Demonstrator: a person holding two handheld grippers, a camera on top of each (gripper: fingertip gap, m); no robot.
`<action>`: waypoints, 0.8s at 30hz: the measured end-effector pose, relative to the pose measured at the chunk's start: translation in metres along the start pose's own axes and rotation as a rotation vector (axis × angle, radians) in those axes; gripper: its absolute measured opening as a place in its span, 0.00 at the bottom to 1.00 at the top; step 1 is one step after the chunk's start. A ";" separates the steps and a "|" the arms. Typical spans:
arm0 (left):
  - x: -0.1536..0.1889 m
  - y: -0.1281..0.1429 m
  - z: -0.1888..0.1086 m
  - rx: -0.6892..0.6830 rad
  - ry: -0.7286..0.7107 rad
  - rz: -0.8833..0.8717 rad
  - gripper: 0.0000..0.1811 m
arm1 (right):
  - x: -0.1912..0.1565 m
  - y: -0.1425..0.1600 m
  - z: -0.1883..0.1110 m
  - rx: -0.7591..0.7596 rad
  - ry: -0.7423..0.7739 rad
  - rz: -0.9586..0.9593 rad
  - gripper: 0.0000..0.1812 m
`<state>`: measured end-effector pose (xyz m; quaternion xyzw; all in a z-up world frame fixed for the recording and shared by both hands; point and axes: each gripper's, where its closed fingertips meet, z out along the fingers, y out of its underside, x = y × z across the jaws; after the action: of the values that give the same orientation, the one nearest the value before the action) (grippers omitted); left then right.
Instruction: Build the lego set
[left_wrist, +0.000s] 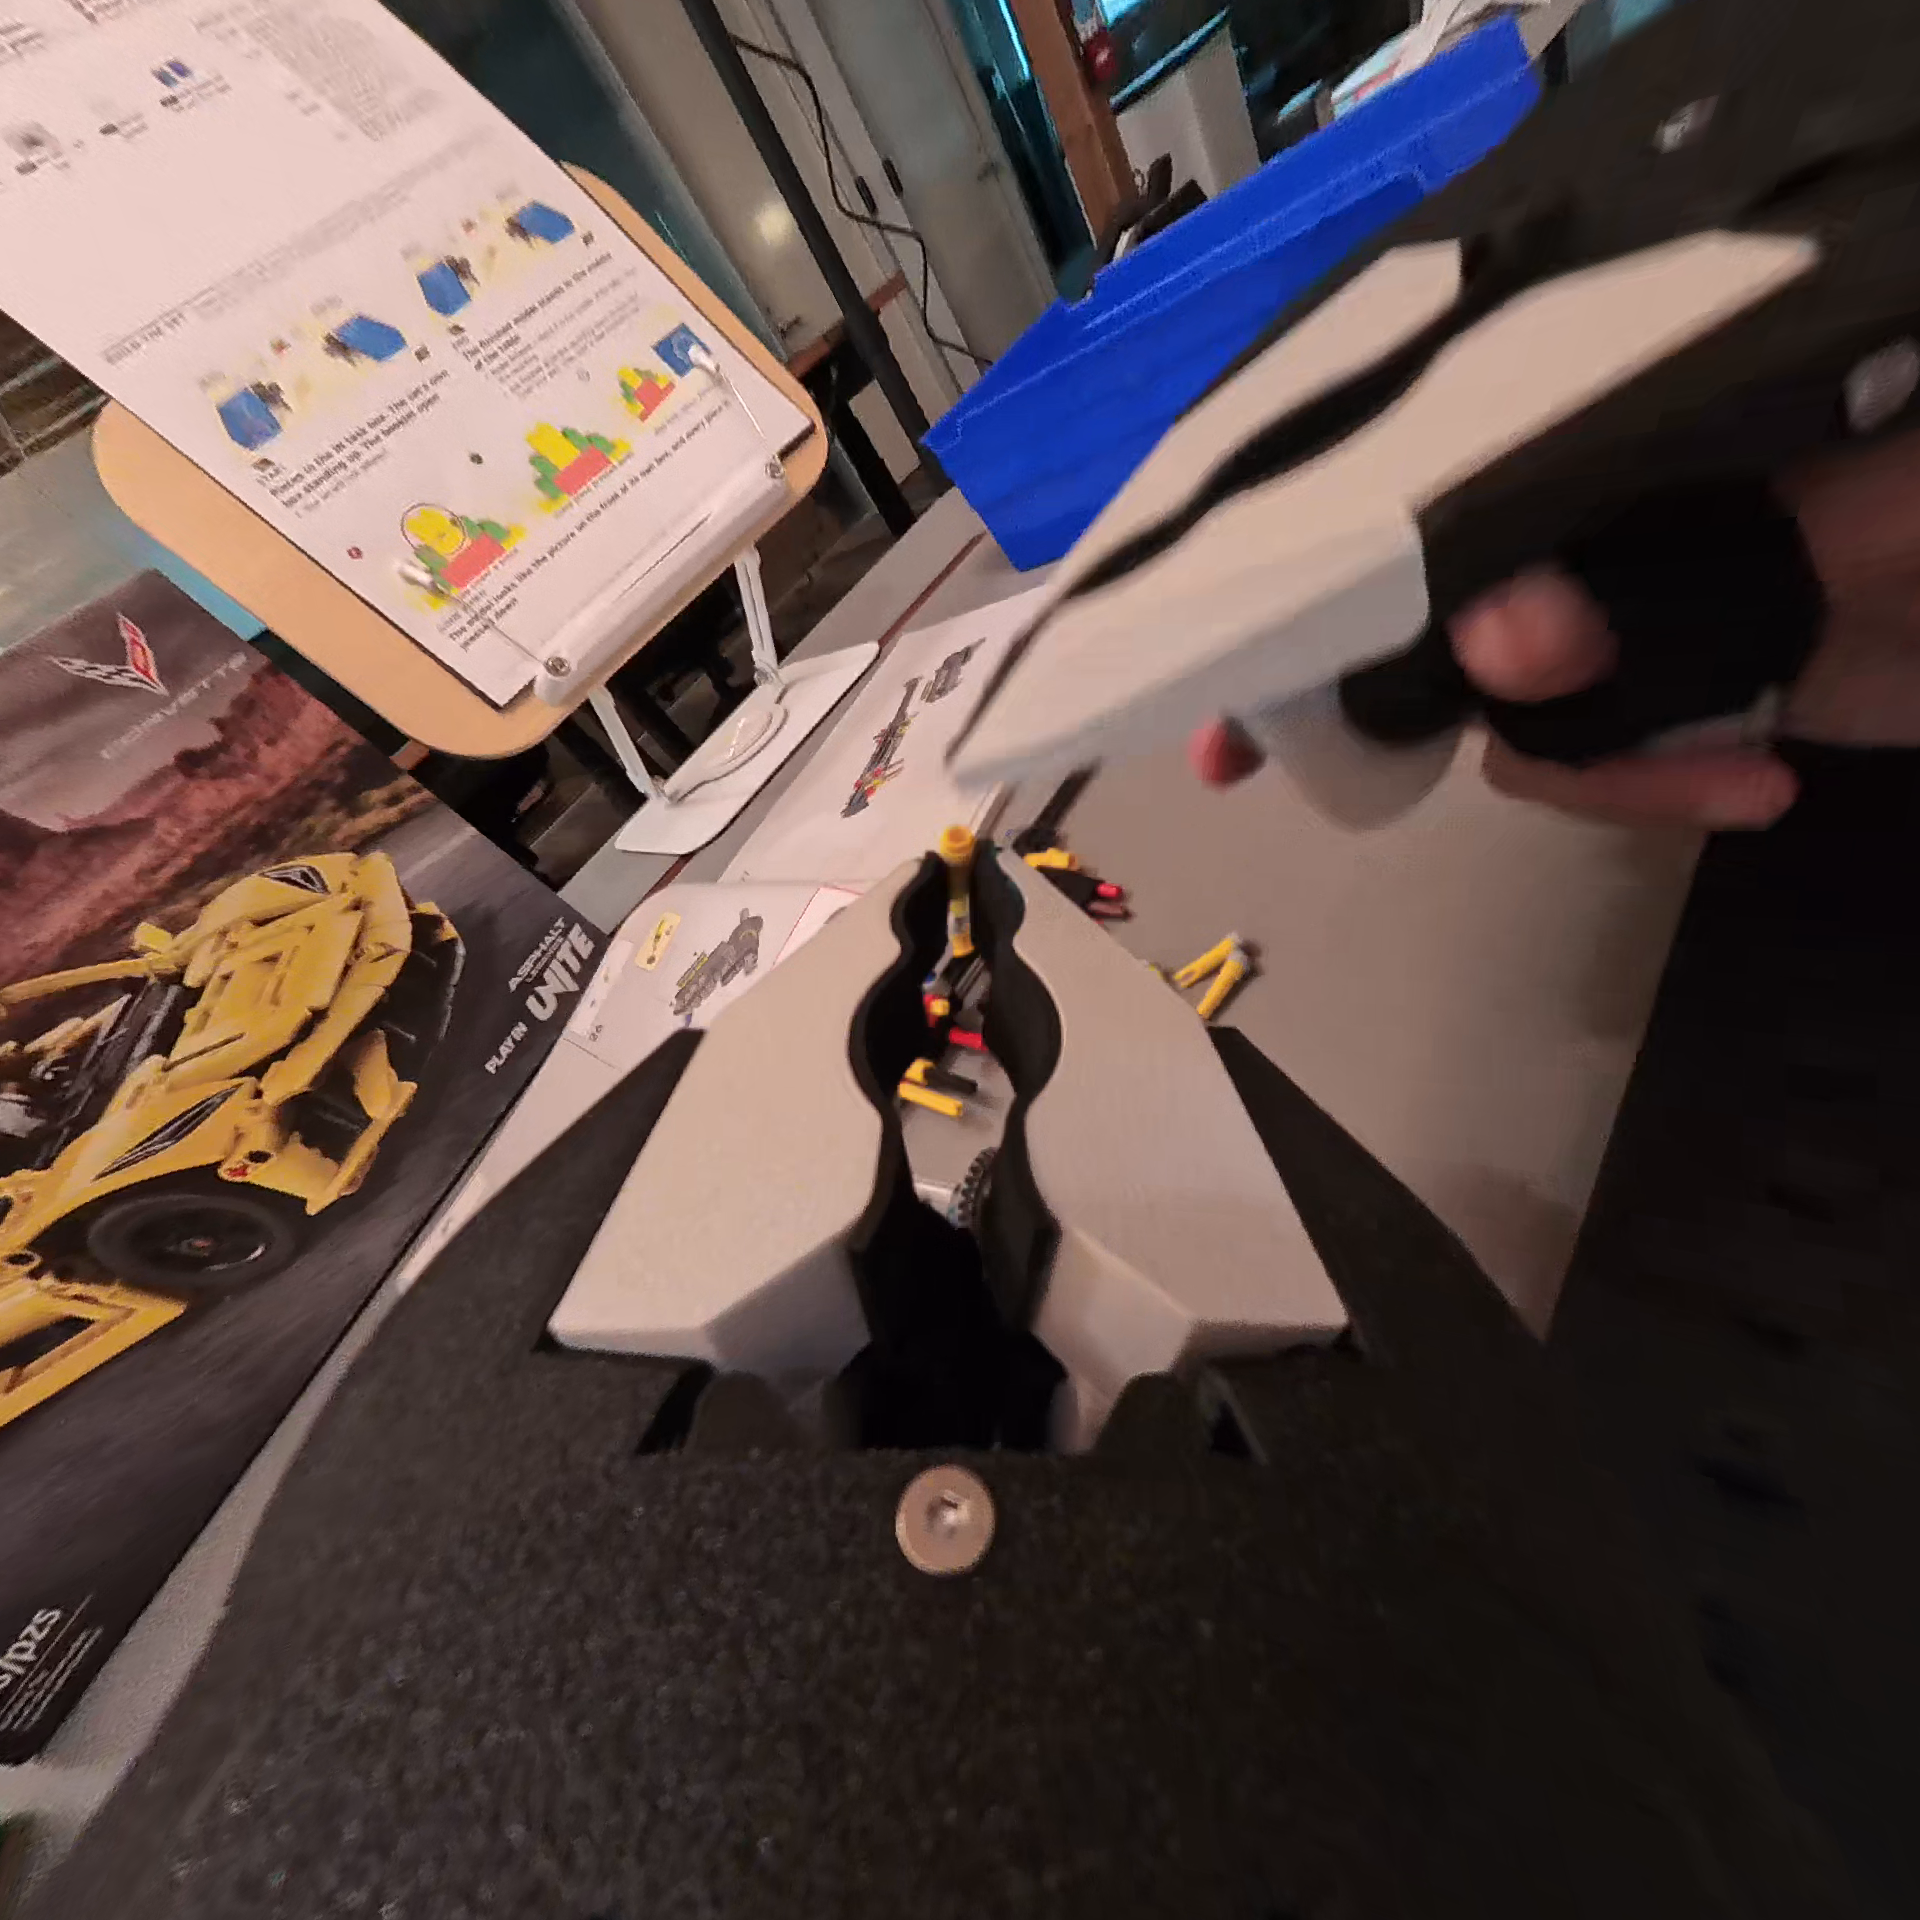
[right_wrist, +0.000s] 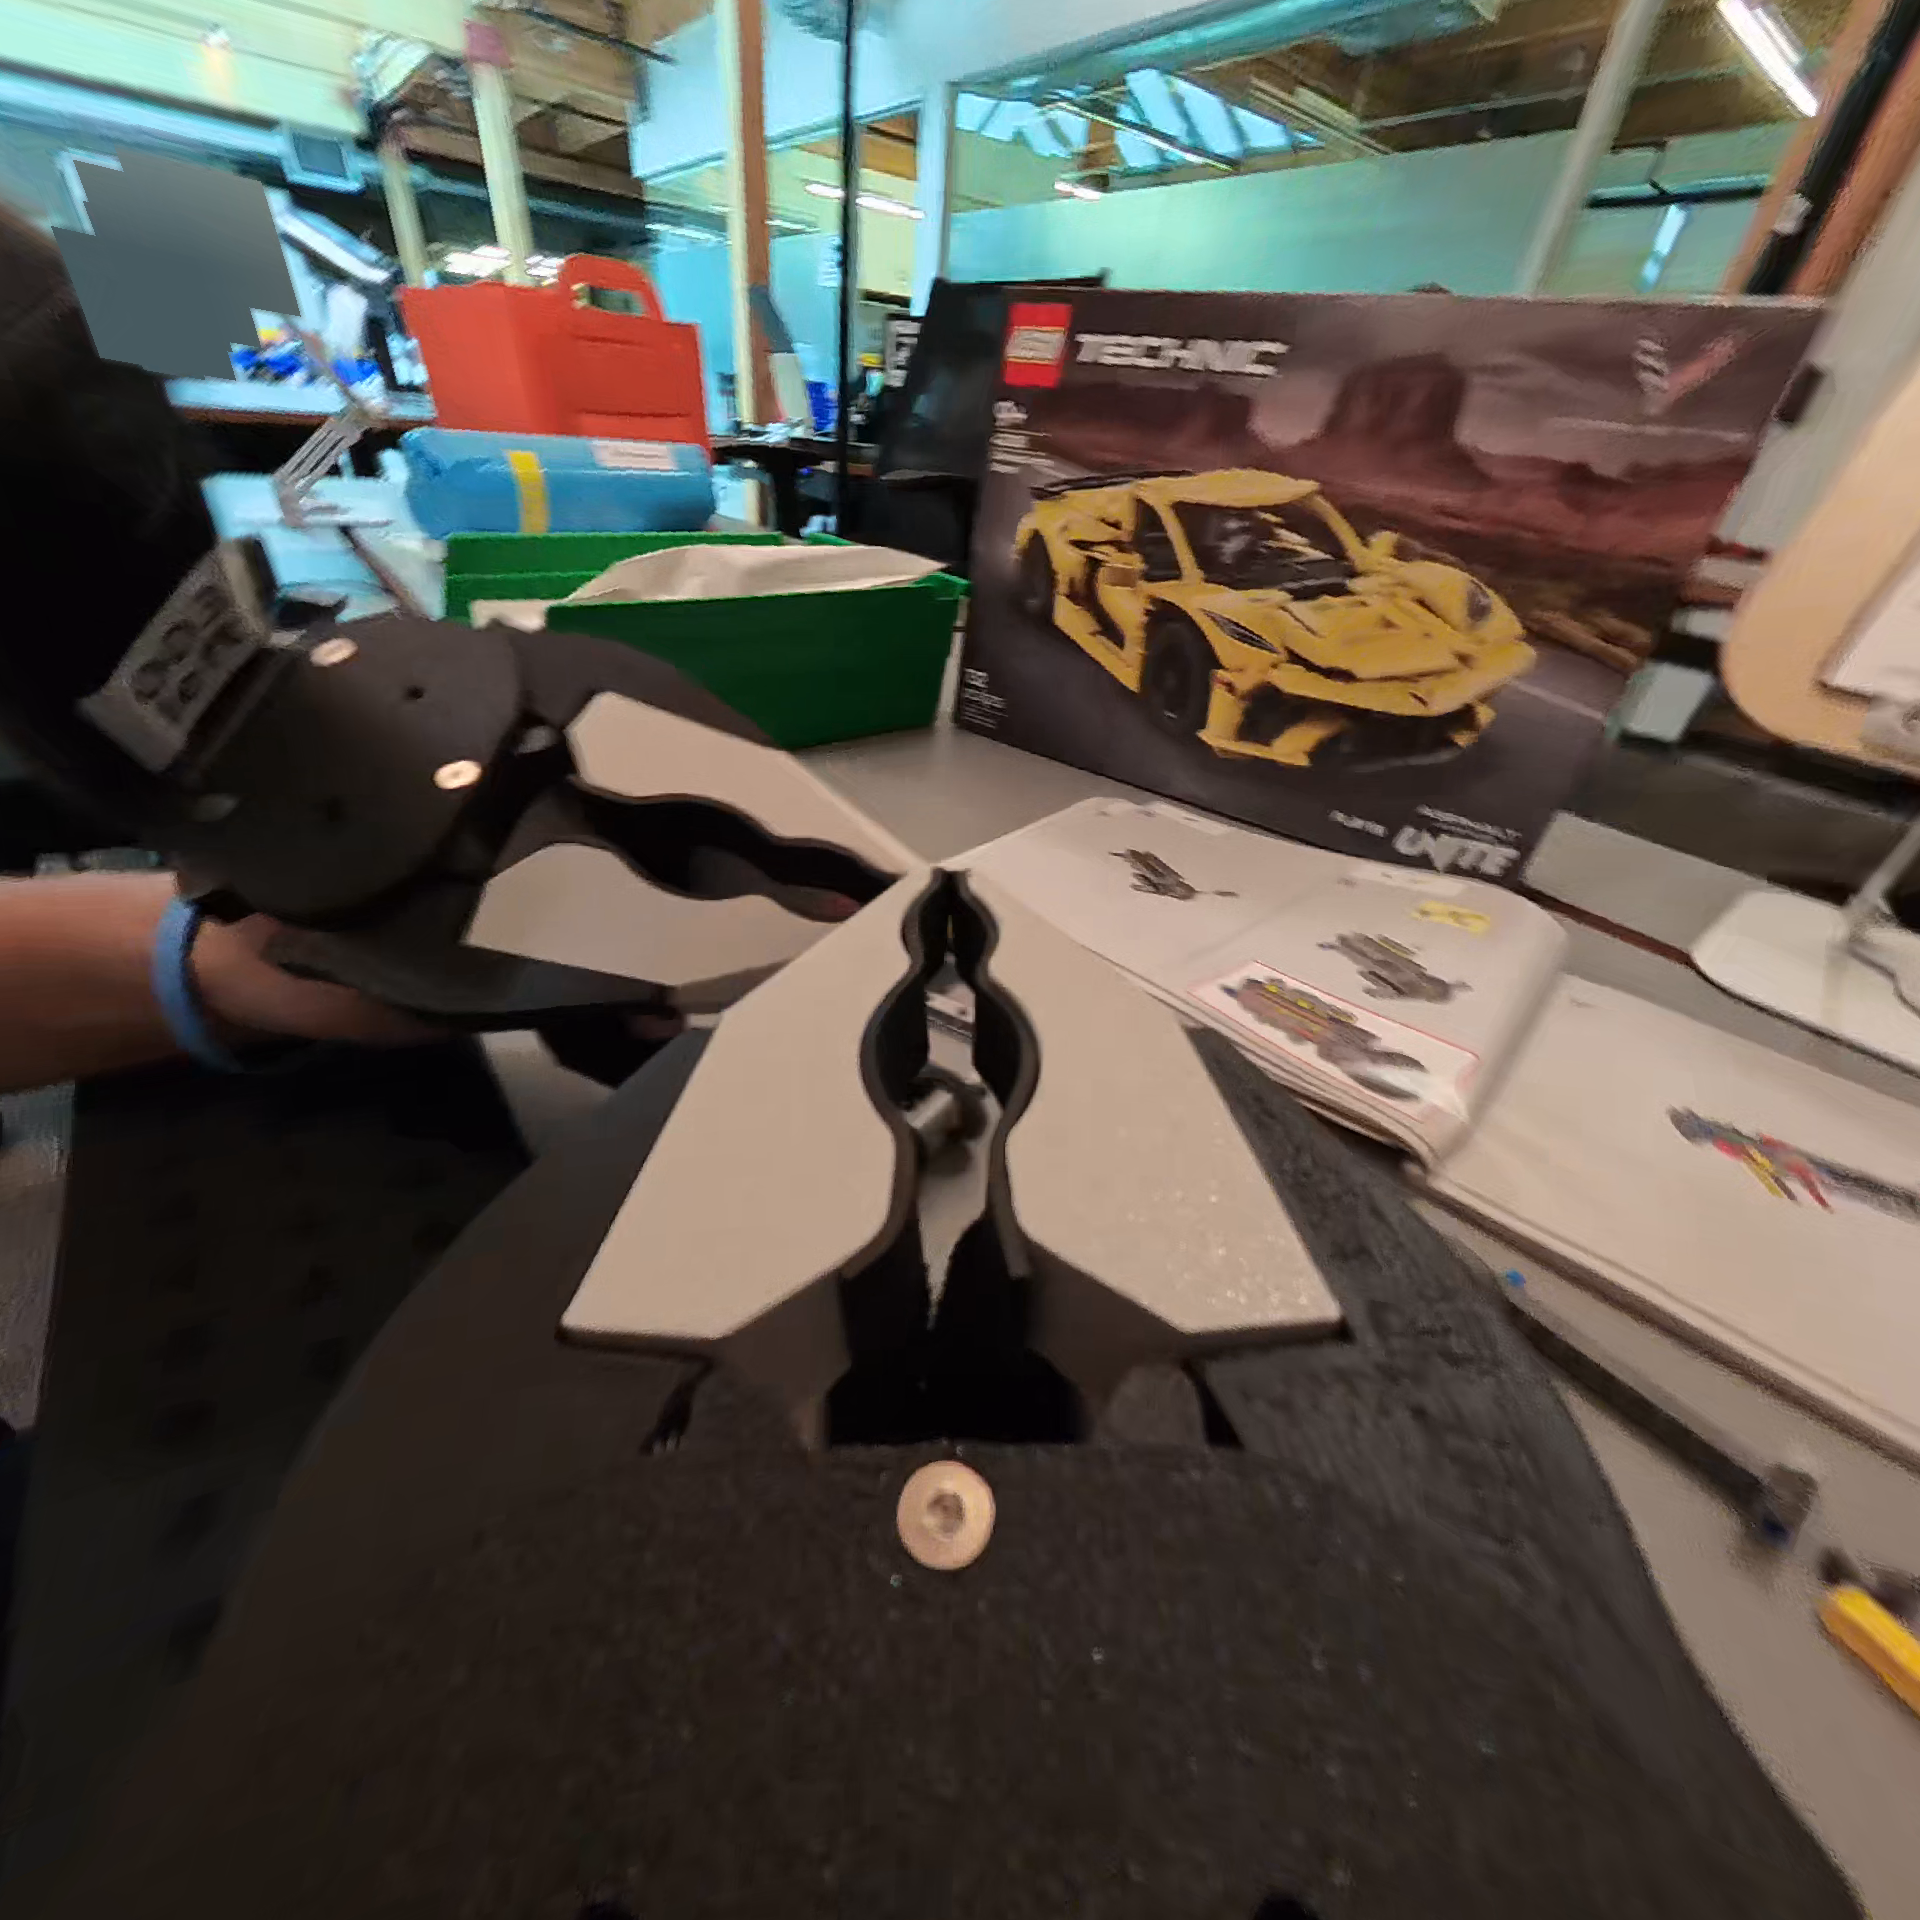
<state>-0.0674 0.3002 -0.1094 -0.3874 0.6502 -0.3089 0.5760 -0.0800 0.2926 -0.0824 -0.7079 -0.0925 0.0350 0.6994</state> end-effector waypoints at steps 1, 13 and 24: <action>-0.001 0.001 -0.001 0.001 0.002 -0.007 0.02 | 0.013 0.002 -0.004 -0.007 0.016 0.055 0.00; -0.070 0.039 -0.035 -0.137 -0.205 0.058 0.02 | 0.042 0.028 -0.008 -0.079 -0.114 0.510 0.01; -0.063 0.116 -0.136 -0.523 0.076 -0.347 0.02 | 0.027 0.036 0.001 -0.151 -0.147 0.448 0.02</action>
<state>-0.2170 0.4073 -0.1555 -0.6156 0.6531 -0.2389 0.3707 -0.0502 0.2979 -0.1160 -0.7564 0.0138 0.2339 0.6107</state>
